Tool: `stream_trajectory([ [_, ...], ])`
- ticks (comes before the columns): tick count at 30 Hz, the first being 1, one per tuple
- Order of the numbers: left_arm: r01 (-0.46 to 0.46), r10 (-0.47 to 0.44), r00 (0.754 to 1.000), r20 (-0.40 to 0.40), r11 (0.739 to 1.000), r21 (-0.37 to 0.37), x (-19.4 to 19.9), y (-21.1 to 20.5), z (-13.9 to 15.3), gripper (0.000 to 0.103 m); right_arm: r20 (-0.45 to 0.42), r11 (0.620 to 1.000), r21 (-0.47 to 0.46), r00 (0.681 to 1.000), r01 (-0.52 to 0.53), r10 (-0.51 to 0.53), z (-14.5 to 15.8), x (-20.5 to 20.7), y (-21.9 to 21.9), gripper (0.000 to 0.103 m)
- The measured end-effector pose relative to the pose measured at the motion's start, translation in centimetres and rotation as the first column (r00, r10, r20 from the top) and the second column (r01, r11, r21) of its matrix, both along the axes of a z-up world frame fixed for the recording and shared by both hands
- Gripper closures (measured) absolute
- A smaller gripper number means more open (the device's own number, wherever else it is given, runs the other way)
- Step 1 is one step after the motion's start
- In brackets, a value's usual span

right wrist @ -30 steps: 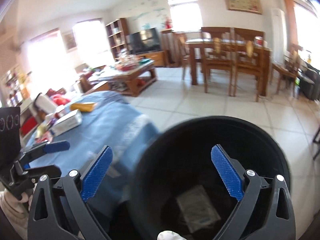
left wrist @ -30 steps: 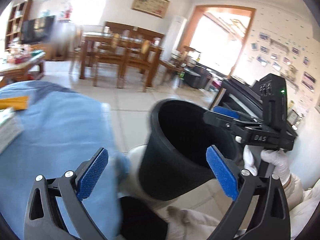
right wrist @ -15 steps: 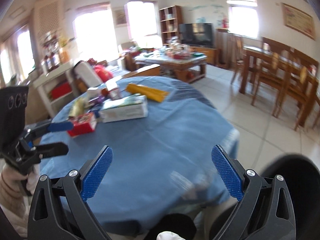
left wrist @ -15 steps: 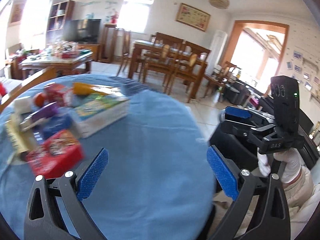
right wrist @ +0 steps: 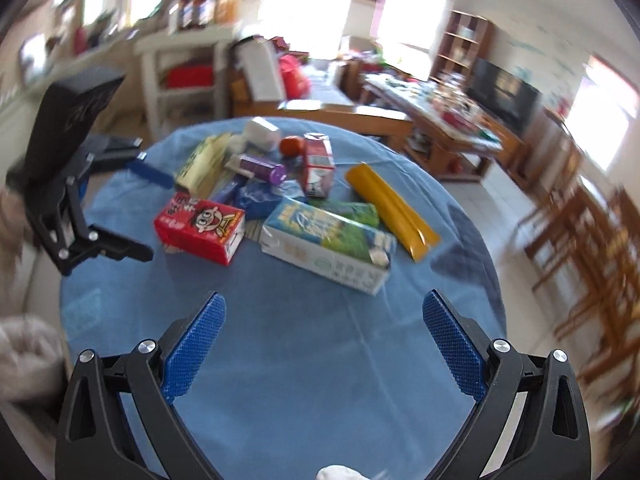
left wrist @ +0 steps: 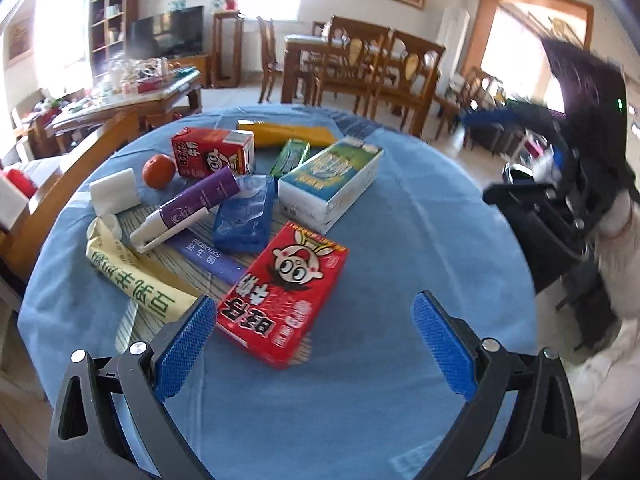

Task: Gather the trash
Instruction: 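Grasp the red carton with the left tool while the right tool grasps the green milk carton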

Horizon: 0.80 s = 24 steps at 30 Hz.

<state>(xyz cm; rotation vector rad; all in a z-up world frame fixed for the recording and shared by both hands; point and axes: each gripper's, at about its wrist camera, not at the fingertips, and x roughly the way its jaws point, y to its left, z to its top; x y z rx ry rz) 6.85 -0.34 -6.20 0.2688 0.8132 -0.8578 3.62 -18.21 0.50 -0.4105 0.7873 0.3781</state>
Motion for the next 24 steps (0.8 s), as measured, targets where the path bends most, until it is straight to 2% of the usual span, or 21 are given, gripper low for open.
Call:
stream_trajectory([
  [4, 0.097, -0.097, 0.995, -0.001, 0.995, 0.038, 0.5, -0.7, -0.7, 0.005, -0.041, 0.978, -0.152, 0.99, -0.142, 0.138, -1.3, 3.2, 1.6, 0.006],
  [6, 0.115, -0.116, 0.993, 0.015, 0.992, 0.057, 0.6, -0.9, -0.9, 0.005, -0.05, 0.963, -0.188, 0.981, -0.191, 0.185, -1.8, 4.5, 1.6, 0.006],
  [12, 0.118, -0.118, 0.993, -0.006, 0.989, 0.085, 2.5, -1.0, -1.2, 0.005, -0.156, 0.943, -0.163, 0.951, -0.291, 0.267, -3.6, 9.9, 0.5, 0.006],
  [15, 0.113, -0.113, 0.994, -0.008, 0.988, 0.104, 3.2, -1.1, -1.4, 0.005, -0.226, 0.936, -0.09, 0.922, -0.34, 0.313, -4.6, 11.8, -0.1, 0.006],
  [17, 0.113, -0.113, 0.994, -0.007, 0.988, 0.108, 3.5, -1.0, -1.5, 0.005, -0.247, 0.928, -0.06, 0.906, -0.368, 0.344, -5.0, 12.3, 0.0, 0.006],
  [20, 0.133, -0.13, 0.991, -0.037, 0.985, 0.111, 3.9, -1.2, -1.8, 0.005, -0.258, 0.917, -0.065, 0.894, -0.394, 0.366, -5.6, 12.6, 0.4, 0.006],
  [24, 0.16, -0.152, 0.986, -0.069, 0.979, 0.125, 4.2, -1.8, -2.3, 0.006, -0.302, 0.91, -0.015, 0.87, -0.414, 0.391, -6.3, 12.9, 0.3, 0.012],
])
